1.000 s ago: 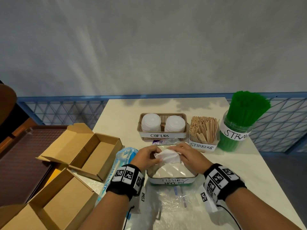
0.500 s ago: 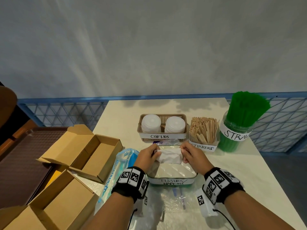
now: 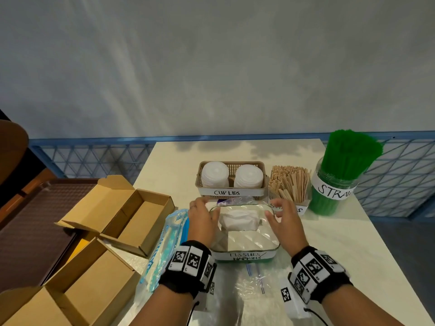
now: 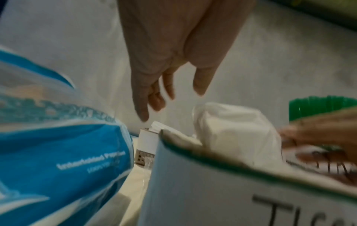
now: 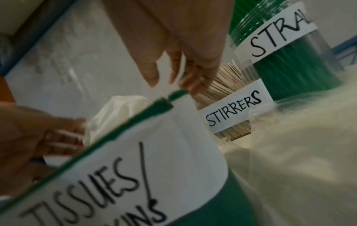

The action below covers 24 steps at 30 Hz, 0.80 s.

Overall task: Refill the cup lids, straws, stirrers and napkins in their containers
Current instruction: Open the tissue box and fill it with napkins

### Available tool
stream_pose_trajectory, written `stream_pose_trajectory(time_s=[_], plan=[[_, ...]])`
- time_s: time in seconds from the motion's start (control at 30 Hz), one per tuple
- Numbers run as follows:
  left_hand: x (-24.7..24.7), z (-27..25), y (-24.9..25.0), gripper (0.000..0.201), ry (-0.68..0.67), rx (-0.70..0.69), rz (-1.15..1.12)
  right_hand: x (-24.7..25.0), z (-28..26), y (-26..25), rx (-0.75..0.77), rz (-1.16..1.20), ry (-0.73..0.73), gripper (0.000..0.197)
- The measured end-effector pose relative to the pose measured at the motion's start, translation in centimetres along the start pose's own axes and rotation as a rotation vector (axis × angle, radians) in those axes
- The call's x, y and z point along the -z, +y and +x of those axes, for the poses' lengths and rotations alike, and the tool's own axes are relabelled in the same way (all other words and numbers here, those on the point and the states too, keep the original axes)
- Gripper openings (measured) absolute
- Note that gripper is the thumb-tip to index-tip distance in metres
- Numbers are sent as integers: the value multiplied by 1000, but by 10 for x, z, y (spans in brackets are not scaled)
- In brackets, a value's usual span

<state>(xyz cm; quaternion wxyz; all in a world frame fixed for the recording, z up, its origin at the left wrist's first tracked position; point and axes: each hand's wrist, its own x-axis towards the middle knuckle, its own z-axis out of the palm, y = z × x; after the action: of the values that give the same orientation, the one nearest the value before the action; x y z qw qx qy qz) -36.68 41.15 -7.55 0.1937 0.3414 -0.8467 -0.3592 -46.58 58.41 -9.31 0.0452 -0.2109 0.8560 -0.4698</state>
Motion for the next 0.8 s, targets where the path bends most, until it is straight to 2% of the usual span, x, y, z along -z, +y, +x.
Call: stream_pose_trajectory(time_s=[0.03,0.07,0.17,0.23,0.33,0.47,0.6,0.7,0.77,0.8], plan=[[3,0,-1,43,-37,72,53,2,-2,2,-75,-20,-7,36],[8,0,-3,47,-113,151,108,4,-4,3,-167,-55,-76,40],[15,-3,-2,53,-403,280,250,7,-10,5,-361,-131,-376,44],[14,-8,2,53,-547,272,311,8,-13,5,-377,-140,-429,42],[12,-10,10,43,-609,272,348,10,-15,4,-335,-152,-399,42],[21,-12,18,46,-494,287,253,20,-16,-13,-213,-64,-317,36],[55,-12,42,55,-253,185,54,35,-12,-41,-53,106,-267,34],[89,0,61,52,-179,101,42,42,-1,-71,53,180,-287,46],[111,19,68,55,-127,81,79,40,11,-96,66,185,-323,56],[121,30,71,57,-102,74,109,37,18,-110,65,185,-338,55]])
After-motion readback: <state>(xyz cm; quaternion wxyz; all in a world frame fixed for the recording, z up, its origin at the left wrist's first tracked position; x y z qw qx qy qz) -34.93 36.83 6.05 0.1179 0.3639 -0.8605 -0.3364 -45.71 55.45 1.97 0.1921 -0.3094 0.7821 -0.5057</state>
